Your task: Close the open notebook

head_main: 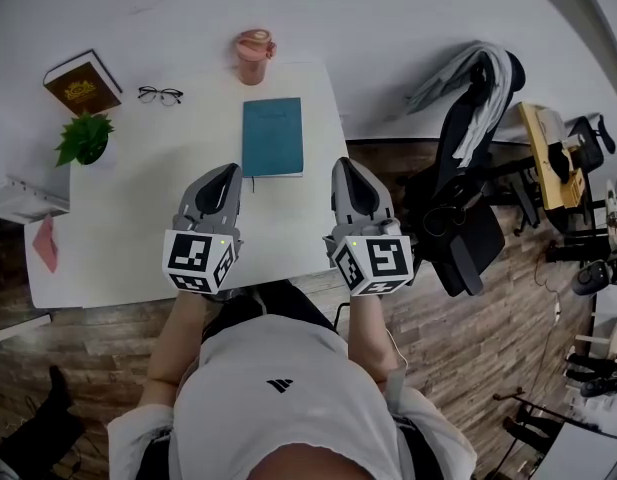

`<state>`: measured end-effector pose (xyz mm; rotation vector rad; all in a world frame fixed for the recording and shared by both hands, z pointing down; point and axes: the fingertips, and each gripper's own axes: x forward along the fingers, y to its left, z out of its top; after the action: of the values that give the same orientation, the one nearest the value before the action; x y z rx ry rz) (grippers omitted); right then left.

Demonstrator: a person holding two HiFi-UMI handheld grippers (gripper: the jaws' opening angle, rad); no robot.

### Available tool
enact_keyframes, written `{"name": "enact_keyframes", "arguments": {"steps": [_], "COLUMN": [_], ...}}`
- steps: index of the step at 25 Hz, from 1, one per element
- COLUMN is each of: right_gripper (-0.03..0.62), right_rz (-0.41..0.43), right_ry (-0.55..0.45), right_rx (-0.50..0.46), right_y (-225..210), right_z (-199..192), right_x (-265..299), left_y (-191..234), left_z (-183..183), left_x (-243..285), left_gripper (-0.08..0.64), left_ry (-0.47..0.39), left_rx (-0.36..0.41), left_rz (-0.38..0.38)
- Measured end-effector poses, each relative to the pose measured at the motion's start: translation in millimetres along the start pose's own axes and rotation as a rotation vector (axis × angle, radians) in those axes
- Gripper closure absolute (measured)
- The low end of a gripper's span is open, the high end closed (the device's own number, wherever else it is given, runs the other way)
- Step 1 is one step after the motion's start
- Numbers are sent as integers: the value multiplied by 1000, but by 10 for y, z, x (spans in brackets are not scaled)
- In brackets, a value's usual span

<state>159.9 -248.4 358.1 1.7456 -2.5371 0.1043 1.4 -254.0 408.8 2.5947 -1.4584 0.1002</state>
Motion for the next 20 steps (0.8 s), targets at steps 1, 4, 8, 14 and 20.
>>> {"name": "enact_keyframes", "arguments": {"steps": [1, 4, 8, 14, 20], "right_gripper": [595, 596, 596, 596, 596], "right_rz": [-2, -8, -17, -36, -61], "right_ry": [-3, -9, -18, -46, -72], "right_rx": [-2, -8, -16, -20, -27], "right_y": [31, 117, 217, 329, 424], "right_z": [12, 44, 83, 175, 254], "right_x": [-19, -76, -157, -318, -507], "left_y": [28, 109, 198, 273, 309], "left_z": [31, 133, 258, 424, 552], "left_x": [-50, -199, -378, -636, -889], "left_gripper": [552, 552, 552, 552, 552], "left_ry": [-9, -40, -80, -132, -180], "left_rx": [-5, -8, -14, -27, -20], "left_rz": [3, 19, 36, 48, 60]}}
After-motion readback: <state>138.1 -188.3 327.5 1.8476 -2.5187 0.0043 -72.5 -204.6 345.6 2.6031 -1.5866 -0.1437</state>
